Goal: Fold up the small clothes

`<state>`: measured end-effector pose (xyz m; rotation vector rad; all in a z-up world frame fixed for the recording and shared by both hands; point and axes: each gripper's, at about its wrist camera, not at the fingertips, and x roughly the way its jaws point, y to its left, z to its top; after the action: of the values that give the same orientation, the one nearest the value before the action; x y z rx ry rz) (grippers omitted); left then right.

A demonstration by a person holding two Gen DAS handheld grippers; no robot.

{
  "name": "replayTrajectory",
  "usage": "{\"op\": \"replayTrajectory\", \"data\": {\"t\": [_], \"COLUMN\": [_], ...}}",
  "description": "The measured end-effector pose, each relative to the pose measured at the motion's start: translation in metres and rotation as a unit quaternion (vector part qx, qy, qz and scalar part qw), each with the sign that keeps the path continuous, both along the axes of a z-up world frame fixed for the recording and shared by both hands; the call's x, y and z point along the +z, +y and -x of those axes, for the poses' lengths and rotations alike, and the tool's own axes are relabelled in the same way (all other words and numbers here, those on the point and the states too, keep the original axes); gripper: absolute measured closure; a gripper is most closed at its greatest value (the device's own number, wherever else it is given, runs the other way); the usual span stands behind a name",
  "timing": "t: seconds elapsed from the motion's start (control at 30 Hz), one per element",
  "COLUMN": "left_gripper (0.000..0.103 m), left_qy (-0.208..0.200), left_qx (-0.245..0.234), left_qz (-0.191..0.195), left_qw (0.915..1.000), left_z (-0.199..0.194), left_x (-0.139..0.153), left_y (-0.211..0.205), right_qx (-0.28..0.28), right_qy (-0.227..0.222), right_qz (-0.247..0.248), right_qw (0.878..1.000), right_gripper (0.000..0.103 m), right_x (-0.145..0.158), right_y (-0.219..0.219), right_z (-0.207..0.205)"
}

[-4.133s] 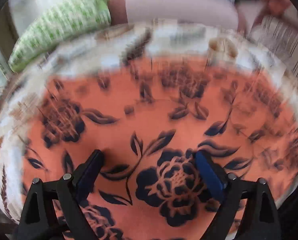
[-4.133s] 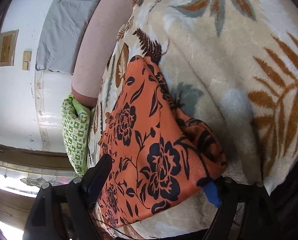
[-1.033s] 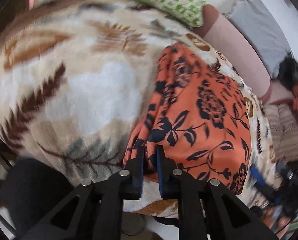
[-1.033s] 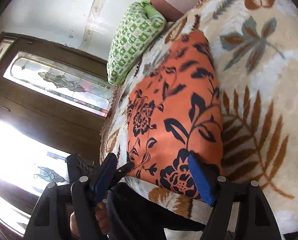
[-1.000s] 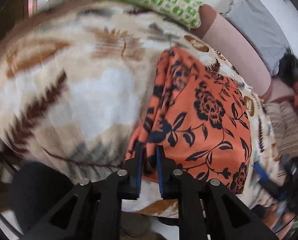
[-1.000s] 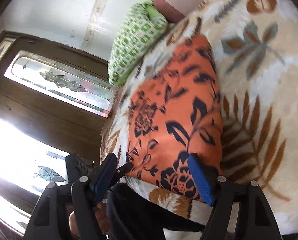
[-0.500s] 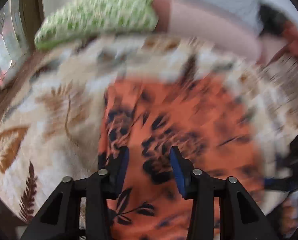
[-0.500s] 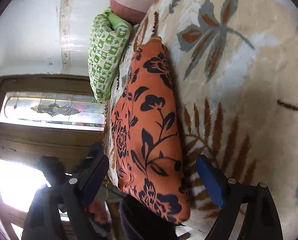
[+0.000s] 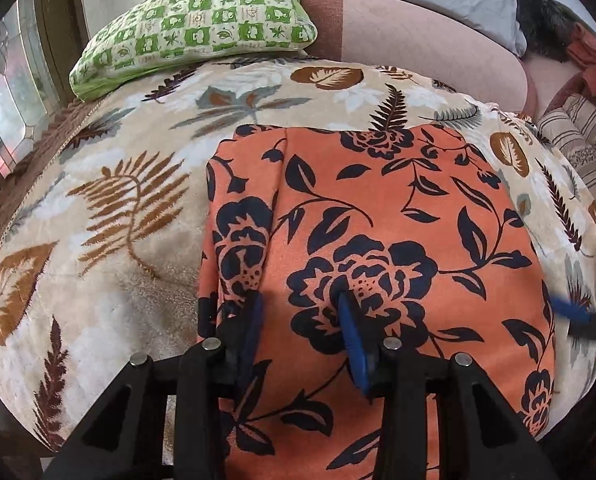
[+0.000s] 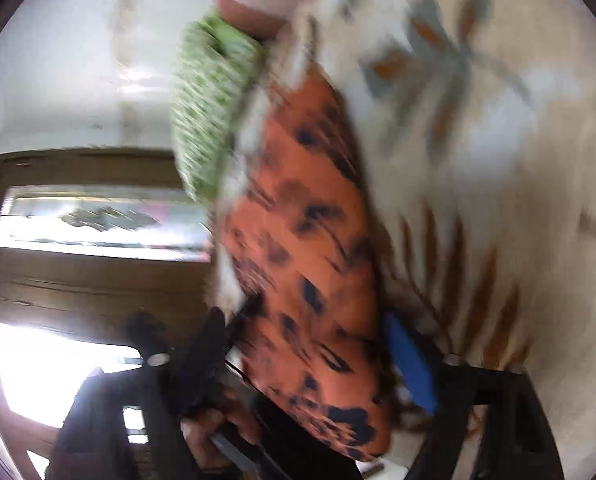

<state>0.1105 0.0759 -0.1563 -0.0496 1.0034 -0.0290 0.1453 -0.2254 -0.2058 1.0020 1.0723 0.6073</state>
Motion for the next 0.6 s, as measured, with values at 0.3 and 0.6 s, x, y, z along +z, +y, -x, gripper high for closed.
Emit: {"op": "replayTrajectory", "data": {"t": [0.3,0.6], "left_gripper": [0.062,0.062], "left_qy": [-0.003,-0.006], "left_qx": [0.006,0.004], "left_qz": [0.029,0.032], "left_qw": [0.9996,0.9995], "left_z": [0.002,0.002], "left_x": [0.000,-0.001], "left_y": [0.009,0.007], "right_qx": [0.070,0.014], "right_qy": [-0.013,-0.019], "right_qz": [0.083,0.049], "right_qw": [0.994,0.999], "right_gripper": [0.071,0.019], "right_x": [0.008,0.008], "right_y": [0.047,0.018], "right_z": [-0.037,-0.053]}}
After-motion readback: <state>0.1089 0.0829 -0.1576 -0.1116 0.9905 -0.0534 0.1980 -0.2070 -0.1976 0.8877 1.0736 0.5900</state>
